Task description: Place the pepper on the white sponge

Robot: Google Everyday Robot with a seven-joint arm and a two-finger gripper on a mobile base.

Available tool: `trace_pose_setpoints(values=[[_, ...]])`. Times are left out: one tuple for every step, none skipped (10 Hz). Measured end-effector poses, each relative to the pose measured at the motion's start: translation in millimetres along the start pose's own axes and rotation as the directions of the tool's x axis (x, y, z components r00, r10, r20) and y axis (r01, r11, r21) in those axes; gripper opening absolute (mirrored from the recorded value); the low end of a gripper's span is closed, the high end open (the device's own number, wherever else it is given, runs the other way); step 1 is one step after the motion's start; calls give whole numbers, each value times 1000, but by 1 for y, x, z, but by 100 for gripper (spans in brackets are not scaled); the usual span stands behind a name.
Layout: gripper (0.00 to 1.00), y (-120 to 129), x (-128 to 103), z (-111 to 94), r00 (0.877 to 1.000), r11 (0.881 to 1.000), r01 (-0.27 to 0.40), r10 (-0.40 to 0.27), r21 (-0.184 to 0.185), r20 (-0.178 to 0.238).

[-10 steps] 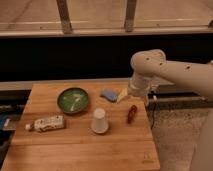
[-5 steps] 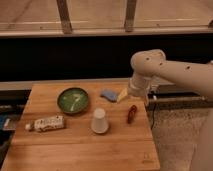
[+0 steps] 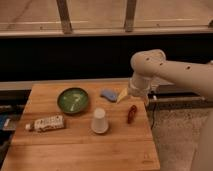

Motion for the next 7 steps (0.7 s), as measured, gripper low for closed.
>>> trace_pose_setpoints(values=[[80,4,-1,0,1000,1000,25,-25,3,6],[80,12,-2,3,999,999,52,-52,4,14],[80,13,-3,5,998,998,57,-57,3,20],[80,11,-3,6,999,999,51,-51,3,12],[80,6,-2,12,999,999,42,-42,9,-3],[80,6,-4,25,999,999,32,-32,2,-18],[80,1,-6,40,1000,1000,14,-14,-10,-27]])
